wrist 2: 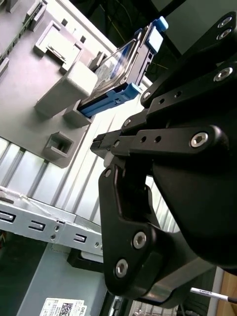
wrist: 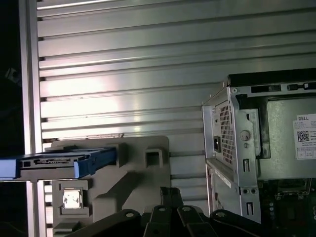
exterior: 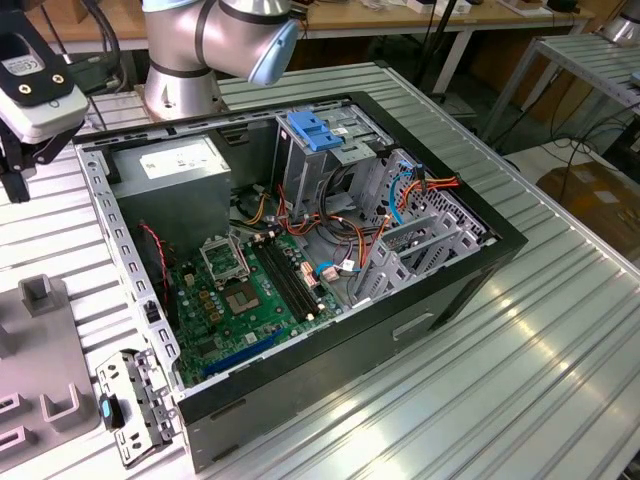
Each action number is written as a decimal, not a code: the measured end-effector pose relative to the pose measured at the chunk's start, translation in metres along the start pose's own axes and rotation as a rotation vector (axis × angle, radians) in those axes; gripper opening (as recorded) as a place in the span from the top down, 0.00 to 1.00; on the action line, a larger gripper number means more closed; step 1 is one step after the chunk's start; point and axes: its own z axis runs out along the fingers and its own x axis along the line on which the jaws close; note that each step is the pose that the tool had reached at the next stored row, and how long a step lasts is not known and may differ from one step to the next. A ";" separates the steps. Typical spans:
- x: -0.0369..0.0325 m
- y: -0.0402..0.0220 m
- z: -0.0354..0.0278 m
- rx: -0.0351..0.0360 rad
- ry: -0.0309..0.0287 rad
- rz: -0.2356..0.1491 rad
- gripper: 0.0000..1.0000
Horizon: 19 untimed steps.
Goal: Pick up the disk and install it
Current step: 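Reach for the disk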
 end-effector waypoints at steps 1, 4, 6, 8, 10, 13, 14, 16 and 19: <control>0.0046 -0.0002 0.0008 0.0000 -0.0002 0.000 0.89; 0.0227 -0.0007 0.0034 -0.0005 -0.0055 0.000 0.89; 0.0283 -0.0012 0.0047 -0.0004 -0.0055 0.000 0.89; 0.0327 -0.0016 0.0059 -0.0004 -0.0055 0.000 0.89; 0.0429 -0.0017 0.0072 -0.0004 -0.0054 0.000 0.89; 0.0632 0.0003 0.0101 -0.0003 -0.0054 0.000 0.89; 0.0678 0.0013 0.0110 -0.0004 -0.0054 0.000 0.89; 0.0756 0.0033 0.0128 -0.0004 -0.0055 0.000 0.89; 0.0851 0.0046 0.0154 -0.0004 -0.0055 0.000 0.89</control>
